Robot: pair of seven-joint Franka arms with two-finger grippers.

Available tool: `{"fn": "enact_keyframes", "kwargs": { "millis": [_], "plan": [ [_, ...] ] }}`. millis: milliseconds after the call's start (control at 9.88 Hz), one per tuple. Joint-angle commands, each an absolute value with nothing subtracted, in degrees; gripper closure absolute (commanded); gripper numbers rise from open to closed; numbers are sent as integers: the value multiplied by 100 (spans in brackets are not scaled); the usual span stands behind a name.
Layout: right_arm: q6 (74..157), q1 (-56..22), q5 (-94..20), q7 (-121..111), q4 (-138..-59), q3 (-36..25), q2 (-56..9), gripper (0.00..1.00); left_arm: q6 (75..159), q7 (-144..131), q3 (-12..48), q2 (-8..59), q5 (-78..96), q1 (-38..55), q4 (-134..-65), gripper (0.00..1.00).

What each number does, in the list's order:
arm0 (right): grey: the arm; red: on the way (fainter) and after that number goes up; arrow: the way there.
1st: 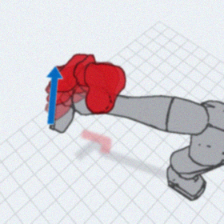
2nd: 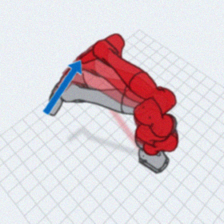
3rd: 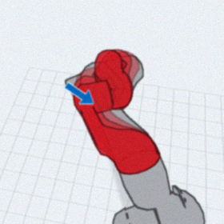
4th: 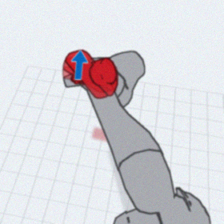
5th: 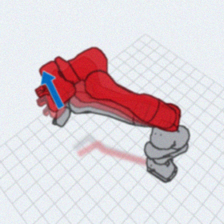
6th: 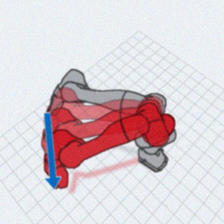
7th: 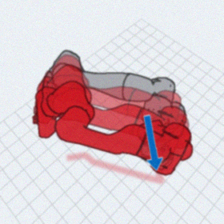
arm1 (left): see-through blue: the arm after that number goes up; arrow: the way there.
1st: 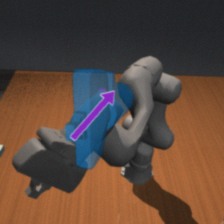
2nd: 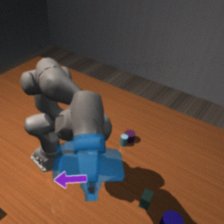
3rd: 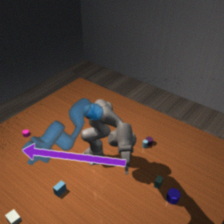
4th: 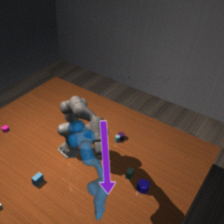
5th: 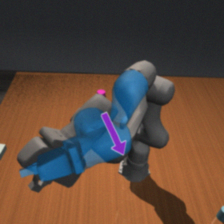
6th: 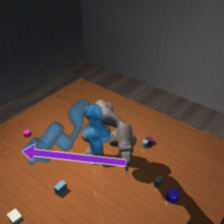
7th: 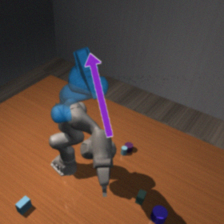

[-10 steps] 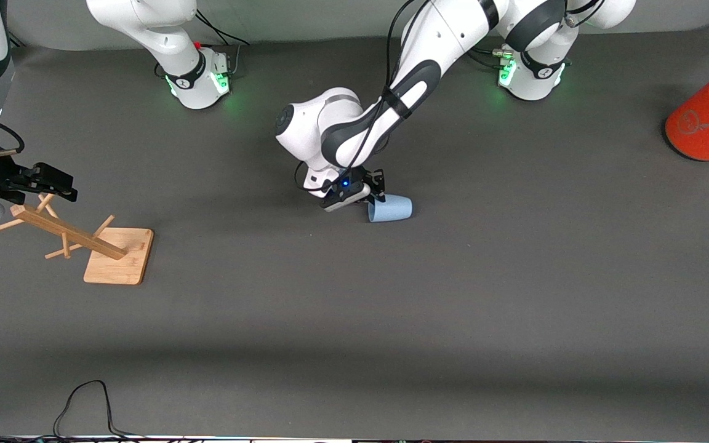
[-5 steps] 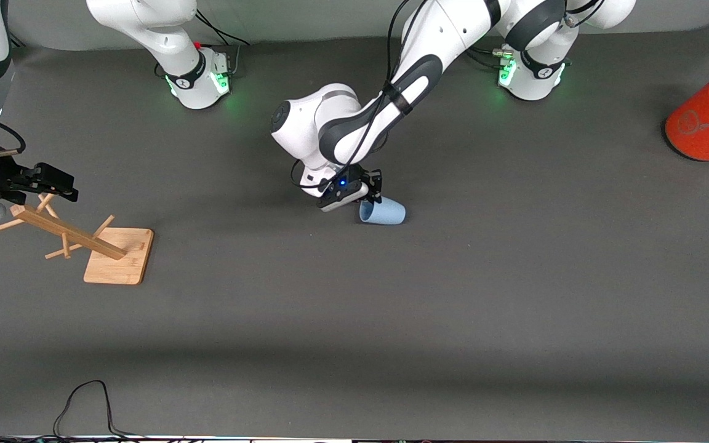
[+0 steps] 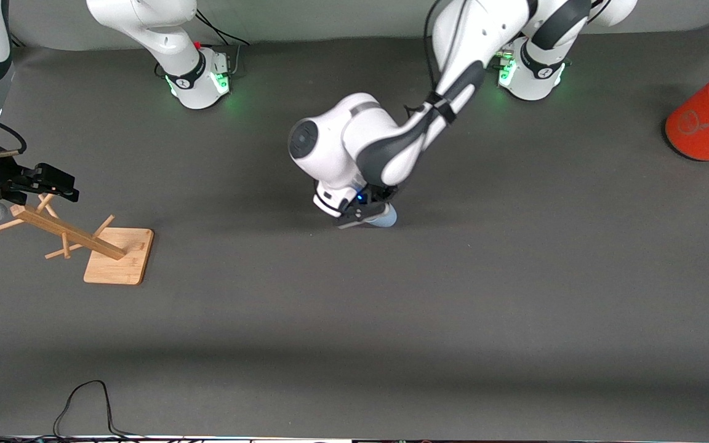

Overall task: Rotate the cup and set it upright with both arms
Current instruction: 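Grip the cup rim with the left gripper and tip it upright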

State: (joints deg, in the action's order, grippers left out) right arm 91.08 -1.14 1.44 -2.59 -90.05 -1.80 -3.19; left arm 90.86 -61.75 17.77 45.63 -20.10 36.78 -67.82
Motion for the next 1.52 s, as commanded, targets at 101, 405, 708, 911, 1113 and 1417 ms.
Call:
{"fn": "enact_keyframes", "kwargs": {
  "millis": [101, 405, 708, 911, 1113, 1417],
  "plan": [
    [9149, -176, 141, -316, -9009, -229, -299, 0, 9524, -5195, 1819, 4378, -462, 3017, -6943, 100],
    [9149, -176, 132, -316, -9009, -220, -316, 0, 11655, -6396, 1802, 2872, 193, 2944, -9279, 100],
    [9149, -176, 132, -316, -8991, -220, -352, 0, 13006, -7344, 1793, 2241, 150, 3032, -10783, 100],
    [9158, -184, 132, -316, -8991, -220, -352, 0, 13394, -8048, 1793, 2206, 27, 3128, -11161, 100],
    [9158, -176, 132, -316, -8991, -220, -360, 0, 13456, -8331, 1784, 2259, -271, 3234, -11381, 100],
    [9158, -176, 132, -316, -8991, -220, -352, 0, 13342, -8367, 1784, 2198, -325, 3261, -11320, 0]
  ]
}}
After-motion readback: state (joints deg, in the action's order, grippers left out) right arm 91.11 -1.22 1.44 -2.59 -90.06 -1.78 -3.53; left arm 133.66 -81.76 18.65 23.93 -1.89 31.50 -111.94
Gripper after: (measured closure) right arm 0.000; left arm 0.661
